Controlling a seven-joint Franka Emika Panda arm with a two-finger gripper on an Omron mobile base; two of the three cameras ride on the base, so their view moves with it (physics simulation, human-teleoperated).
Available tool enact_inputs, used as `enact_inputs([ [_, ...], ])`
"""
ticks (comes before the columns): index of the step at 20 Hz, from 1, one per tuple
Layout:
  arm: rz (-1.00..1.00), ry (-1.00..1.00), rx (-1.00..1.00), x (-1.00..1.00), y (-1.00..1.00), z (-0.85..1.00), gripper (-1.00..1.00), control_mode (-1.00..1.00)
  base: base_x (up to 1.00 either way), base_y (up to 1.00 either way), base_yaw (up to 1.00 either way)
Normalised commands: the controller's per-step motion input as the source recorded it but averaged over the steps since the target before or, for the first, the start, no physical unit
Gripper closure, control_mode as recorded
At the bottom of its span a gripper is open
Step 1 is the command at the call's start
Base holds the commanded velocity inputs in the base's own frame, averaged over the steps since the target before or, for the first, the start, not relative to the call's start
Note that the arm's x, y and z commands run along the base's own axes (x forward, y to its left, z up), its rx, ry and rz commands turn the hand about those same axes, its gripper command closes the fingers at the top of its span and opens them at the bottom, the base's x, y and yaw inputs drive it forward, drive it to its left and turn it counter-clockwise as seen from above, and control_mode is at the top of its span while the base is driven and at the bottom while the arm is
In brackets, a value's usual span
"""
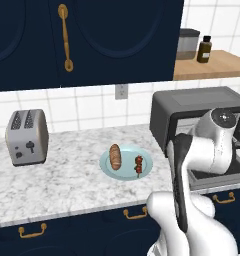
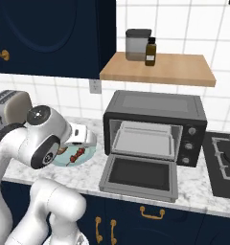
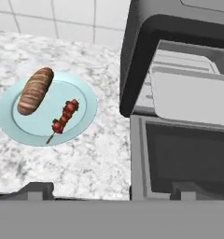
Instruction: Pick up the kebab skewer and baguette bread, and place them inside the toaster oven. Close the toaster oven door and start by setting the timer.
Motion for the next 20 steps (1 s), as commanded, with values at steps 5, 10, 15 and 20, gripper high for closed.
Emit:
enact_inputs([
  [5, -0.19, 0.17, 0.01, 0.41, 0.81, -0.10, -1.00, -1.00, 0.00, 0.00, 0.00],
  [10, -0.06, 0.13, 0.11, 0.23, 0.12, -0.59, -1.00, -1.00, 0.00, 0.00, 0.00],
  [15, 0.00, 0.02, 0.09, 0.40, 0.07, -0.66, -1.00, -1.00, 0.00, 0.00, 0.00],
  [20, 0.00, 0.04, 0.03, 0.51, 0.27, -0.40, -1.00, -1.00, 0.00, 0.00, 0.00],
])
